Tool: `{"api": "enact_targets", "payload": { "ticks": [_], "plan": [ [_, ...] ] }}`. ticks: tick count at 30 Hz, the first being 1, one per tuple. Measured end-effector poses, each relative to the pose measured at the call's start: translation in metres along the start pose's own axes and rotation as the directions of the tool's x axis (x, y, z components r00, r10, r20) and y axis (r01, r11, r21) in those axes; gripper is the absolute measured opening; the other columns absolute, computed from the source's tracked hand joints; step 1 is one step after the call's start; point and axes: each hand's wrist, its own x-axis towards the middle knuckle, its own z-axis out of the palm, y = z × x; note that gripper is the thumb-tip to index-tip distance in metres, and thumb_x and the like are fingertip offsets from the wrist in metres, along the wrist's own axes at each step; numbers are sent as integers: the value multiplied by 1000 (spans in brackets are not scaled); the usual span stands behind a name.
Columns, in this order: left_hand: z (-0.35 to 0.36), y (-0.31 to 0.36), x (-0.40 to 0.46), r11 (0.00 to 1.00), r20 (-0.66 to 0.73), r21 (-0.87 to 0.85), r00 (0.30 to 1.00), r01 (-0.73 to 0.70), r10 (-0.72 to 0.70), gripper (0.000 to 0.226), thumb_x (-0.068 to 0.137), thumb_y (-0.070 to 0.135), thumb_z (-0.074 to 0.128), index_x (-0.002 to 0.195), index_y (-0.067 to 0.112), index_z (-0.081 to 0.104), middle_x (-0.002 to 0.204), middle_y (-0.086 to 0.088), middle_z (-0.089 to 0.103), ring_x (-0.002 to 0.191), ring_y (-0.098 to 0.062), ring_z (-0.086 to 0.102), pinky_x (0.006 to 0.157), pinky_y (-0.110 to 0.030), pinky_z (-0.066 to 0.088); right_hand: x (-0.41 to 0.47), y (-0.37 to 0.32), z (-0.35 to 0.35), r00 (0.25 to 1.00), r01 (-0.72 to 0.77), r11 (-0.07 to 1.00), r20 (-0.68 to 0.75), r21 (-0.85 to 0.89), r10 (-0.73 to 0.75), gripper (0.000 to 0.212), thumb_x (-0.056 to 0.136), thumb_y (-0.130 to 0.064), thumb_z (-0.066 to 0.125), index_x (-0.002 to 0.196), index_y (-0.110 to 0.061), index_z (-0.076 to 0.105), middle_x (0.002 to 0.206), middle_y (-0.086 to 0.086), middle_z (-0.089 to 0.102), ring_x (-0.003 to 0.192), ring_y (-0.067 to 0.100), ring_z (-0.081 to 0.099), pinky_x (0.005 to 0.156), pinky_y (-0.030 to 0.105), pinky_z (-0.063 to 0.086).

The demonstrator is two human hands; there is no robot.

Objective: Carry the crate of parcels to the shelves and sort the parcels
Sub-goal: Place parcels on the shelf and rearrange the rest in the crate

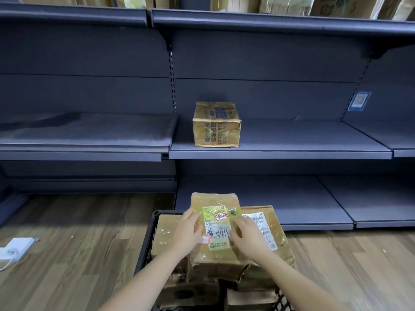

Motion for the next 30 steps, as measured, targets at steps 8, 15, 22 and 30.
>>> {"api": "enact_targets", "payload": {
  "ticks": [8, 15, 22, 30],
  "plan": [
    [-84, 42, 72, 994, -215, -107, 976, -1, -22, 50, 100, 25, 43, 147, 13, 32, 153, -5, 36, 140, -21, 35, 112, -33, 32, 73, -33, -88, 960, -47, 902, -229, 430, 160, 55, 98, -32, 47, 147, -11, 31, 153, 6, 35, 136, 24, 39, 99, 31, 40],
    [-111, 66, 134, 979, -234, -202, 971, -7, -41, 56, 100, 25, 44, 150, 11, 23, 155, -6, 32, 139, -23, 36, 109, -33, 32, 129, -54, -131, 929, 2, 889, -330, 458, 168, 58, 99, -23, 46, 150, -13, 23, 156, 6, 28, 132, 24, 42, 90, 28, 37],
    [-110, 72, 183, 967, -214, -251, 972, 38, -94, 64, 98, 19, 47, 152, 9, 14, 156, -8, 28, 139, -26, 34, 104, -31, 33, 177, -52, -144, 942, -9, 856, -283, 516, 180, 66, 97, -20, 50, 152, -13, 15, 157, 5, 25, 133, 24, 41, 86, 25, 35],
    [-109, 73, 214, 966, -180, -257, 980, 35, -83, 69, 97, 12, 48, 153, 9, 6, 158, -6, 25, 138, -24, 37, 96, -26, 35, 213, -52, -141, 968, 36, 812, -221, 582, 116, 70, 87, -11, 57, 148, -19, 23, 142, 3, 45, 110, 20, 57, 84, 31, 50]
  ]
}}
